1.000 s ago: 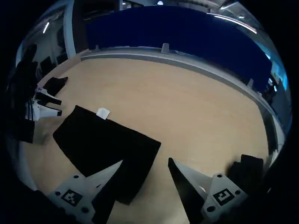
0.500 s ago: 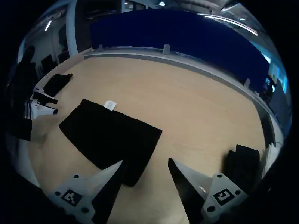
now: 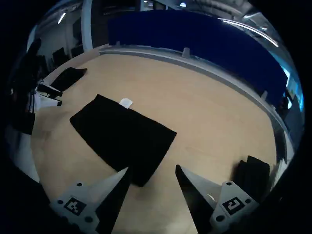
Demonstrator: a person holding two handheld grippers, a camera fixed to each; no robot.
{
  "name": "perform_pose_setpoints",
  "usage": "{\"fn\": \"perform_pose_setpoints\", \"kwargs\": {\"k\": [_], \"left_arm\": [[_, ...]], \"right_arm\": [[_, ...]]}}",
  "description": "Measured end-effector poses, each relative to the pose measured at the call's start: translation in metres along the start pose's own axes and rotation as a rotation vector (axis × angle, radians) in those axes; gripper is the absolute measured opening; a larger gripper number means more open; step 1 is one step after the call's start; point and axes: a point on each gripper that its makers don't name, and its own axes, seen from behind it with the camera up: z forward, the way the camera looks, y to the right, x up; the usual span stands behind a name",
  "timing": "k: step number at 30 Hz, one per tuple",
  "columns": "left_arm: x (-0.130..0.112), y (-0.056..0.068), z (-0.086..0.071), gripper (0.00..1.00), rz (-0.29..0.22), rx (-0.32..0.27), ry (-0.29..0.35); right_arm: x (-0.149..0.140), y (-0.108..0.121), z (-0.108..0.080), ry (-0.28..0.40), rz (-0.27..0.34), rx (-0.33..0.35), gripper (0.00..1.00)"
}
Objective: Fold towel
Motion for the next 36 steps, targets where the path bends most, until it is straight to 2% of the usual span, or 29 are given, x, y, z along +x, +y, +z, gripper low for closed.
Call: {"fn": "perform_pose_setpoints", "kwargs": {"k": [11,18,27,36], "left_arm": [[-0.026,-0.018,-0.038,0.90,-0.085,0.067,0.007],[-0.047,-0.026,-0.060,0.90,-0.122,0.102,-0.001],[-0.072,-0.029,-0.074,0.90,-0.156,0.128,-0.019],[-0.079,-0.034,-0.081,0.90,-0.185,0.142,-0.019]], "right_arm": [[-0.021,-0.018,0.006,-0.066,-0.136,0.071,0.83],[-0.026,-0.024,0.010,-0.077,-0.153,0.094,0.81],[-0.039,-0.027,0.021,-0.095,-0.139,0.124,0.56],[-0.046,-0.029,0.026,-0.113,-0.147,0.141,0.36]]}}
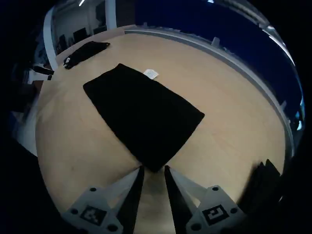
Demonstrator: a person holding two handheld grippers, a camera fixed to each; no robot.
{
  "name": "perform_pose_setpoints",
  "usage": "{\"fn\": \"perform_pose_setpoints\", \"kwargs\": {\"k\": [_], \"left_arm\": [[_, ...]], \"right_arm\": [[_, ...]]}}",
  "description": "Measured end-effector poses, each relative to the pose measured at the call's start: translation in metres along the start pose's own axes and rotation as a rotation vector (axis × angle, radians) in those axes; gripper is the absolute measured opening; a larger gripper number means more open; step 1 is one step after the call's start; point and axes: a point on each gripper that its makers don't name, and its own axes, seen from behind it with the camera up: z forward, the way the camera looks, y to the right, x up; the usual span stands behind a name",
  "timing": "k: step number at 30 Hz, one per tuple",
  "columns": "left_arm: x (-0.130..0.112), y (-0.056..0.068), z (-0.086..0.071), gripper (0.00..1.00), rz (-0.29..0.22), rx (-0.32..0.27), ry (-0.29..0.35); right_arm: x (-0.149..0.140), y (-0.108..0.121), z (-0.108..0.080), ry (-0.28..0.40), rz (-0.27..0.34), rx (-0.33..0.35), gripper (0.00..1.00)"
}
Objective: Fold towel
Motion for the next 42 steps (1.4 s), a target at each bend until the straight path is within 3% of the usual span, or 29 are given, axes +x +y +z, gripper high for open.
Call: {"fn": "perform_pose_setpoints", "kwargs": {"k": [11,20,26,35,42], "left_arm": [[-0.002,-0.006,-0.003,0.90,-0.009,0.005,0.001],[-0.001,-0.010,-0.007,0.90,-0.023,0.004,0.009],[0.002,-0.013,-0.014,0.90,-0.034,-0.002,0.022],[0.007,-0.022,-0.028,0.90,-0.061,0.001,0.053],[0.013,-0.029,-0.039,0.90,-0.086,0.008,0.083]], "right_arm": [[-0.003,-0.002,0.004,-0.026,-0.013,0.001,0.06],[0.010,0.002,-0.005,-0.020,-0.034,-0.021,0.05],[0.039,0.005,-0.020,0.001,-0.078,-0.041,0.05],[0.101,0.005,-0.038,0.024,-0.208,-0.082,0.05],[0.145,-0.006,-0.042,0.058,-0.320,-0.090,0.05]]}}
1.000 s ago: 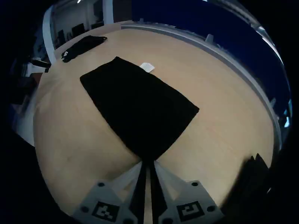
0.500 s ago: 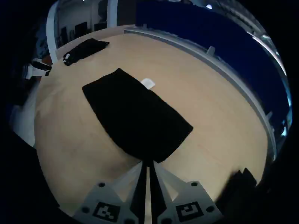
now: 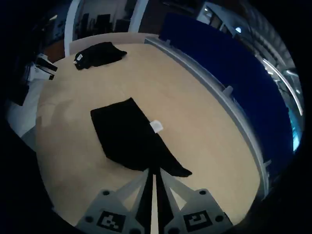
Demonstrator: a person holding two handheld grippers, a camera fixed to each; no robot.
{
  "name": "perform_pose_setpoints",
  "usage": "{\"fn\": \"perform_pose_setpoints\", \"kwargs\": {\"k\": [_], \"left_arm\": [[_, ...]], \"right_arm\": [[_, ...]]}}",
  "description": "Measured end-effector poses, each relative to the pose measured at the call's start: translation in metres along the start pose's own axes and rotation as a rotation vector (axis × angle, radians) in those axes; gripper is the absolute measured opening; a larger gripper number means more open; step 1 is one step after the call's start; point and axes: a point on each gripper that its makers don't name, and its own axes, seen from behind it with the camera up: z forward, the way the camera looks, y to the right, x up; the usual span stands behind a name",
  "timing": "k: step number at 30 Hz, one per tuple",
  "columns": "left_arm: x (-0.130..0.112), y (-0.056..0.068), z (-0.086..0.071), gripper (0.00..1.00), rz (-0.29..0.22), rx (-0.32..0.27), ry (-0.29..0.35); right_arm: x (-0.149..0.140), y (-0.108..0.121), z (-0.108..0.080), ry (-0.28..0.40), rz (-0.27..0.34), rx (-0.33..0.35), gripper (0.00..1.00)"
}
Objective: Fold towel
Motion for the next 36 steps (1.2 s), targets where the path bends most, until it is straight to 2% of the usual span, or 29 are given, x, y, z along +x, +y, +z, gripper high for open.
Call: {"fn": "perform_pose_setpoints", "kwargs": {"k": [9,17,23,27,32,36], "left_arm": [[0.006,-0.005,-0.014,0.90,-0.003,0.000,0.033],[0.010,-0.006,-0.029,0.90,-0.022,0.002,0.062],[0.012,-0.012,-0.044,0.90,-0.049,0.015,0.089],[0.010,-0.015,-0.053,0.90,-0.071,0.025,0.097],[0.010,-0.015,-0.061,0.90,-0.082,0.031,0.112],[0.008,-0.014,-0.065,0.90,-0.089,0.032,0.116]], "right_arm": [[0.030,-0.005,0.004,0.019,-0.065,0.016,0.05],[0.061,-0.033,0.021,0.038,-0.130,0.064,0.05],[0.083,-0.073,0.044,0.049,-0.161,0.135,0.05],[0.091,-0.103,0.067,0.044,-0.164,0.187,0.05],[0.086,-0.136,0.098,0.017,-0.145,0.249,0.05],[0.078,-0.147,0.115,-0.009,-0.114,0.271,0.05]]}}
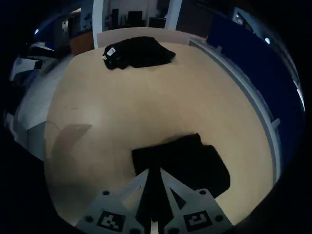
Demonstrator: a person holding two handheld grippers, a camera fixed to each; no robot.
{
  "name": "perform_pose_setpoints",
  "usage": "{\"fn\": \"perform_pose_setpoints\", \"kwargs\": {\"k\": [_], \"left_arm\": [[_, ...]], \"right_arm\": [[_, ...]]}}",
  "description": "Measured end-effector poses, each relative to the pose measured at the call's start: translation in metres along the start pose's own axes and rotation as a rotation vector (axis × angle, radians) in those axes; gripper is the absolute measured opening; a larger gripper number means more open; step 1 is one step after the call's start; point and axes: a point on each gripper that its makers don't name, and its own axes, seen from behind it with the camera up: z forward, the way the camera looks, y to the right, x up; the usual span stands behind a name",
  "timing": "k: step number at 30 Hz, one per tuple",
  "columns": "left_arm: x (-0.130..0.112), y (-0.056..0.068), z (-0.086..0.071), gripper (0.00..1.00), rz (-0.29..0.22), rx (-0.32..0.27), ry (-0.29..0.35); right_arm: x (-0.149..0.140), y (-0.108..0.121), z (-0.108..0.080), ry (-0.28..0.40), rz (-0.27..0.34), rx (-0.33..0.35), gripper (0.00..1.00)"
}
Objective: Fold towel
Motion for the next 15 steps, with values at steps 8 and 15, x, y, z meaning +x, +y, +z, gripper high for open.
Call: {"fn": "perform_pose_setpoints", "kwargs": {"k": [8,15], "left_arm": [[-0.0045,0.0046,0.0001,0.90,-0.001,-0.008,-0.003],[-0.0043,0.0035,0.0008,0.90,0.000,-0.006,-0.004]], "right_arm": [[-0.0028,-0.0029,0.0044,0.001,0.024,0.019,0.13],[-0.0016,-0.0028,0.0000,0.017,0.035,0.021,0.50]]}}
